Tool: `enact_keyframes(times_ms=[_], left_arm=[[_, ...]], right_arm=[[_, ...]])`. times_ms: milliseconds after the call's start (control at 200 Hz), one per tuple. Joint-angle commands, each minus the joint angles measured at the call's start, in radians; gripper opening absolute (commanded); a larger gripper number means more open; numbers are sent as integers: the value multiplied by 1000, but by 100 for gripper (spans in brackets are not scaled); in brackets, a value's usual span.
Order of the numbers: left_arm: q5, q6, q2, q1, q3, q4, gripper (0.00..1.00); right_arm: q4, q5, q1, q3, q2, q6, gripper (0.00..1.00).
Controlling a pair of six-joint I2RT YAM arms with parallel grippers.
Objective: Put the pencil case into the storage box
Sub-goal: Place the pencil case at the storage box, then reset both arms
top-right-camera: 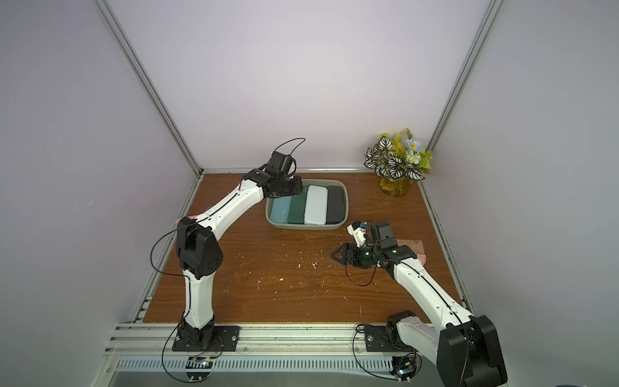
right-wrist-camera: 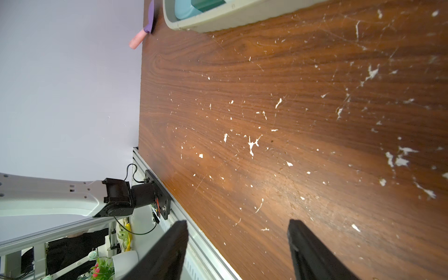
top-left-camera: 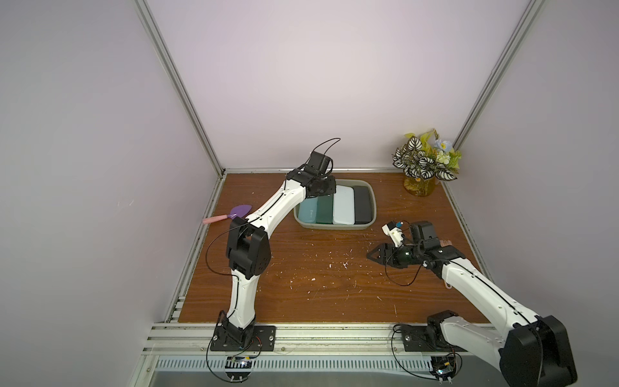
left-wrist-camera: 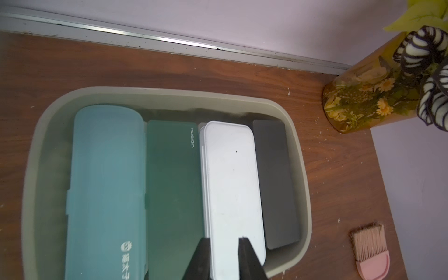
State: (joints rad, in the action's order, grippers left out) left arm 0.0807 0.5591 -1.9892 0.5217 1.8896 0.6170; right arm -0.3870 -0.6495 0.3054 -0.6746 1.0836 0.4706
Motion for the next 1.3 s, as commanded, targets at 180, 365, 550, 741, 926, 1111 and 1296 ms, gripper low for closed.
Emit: enact_keyframes(times_ms=[180,365,550,741,926,1111,1296], left_arm=[[-490,-43,417,-11,-304,16,63],[-608,-75,649,-149,-686,-176,87],[-605,-132,913,-221,-1131,-611,91],[-655,-185,1039,-221,-1443,-988,91],[-778,-254,991,-221,-1564,-1188,94],[-832,-344,856,-229,-1602,-1389,98],[-759,-469,719,-256,-1619,-1618,99]], right_arm=[[-50,378,-6,-190,45,-93,73],[105,758,-35,-197,71,-171,82],[604,1013,-62,46,-17,-371,94],[1120,1158,-72,285,64,-466,98],[1364,1232,-83,354,264,-471,99],[1621,1187,-110,446,363,-496,99],[1665,1064,-163,459,402,-473,99]])
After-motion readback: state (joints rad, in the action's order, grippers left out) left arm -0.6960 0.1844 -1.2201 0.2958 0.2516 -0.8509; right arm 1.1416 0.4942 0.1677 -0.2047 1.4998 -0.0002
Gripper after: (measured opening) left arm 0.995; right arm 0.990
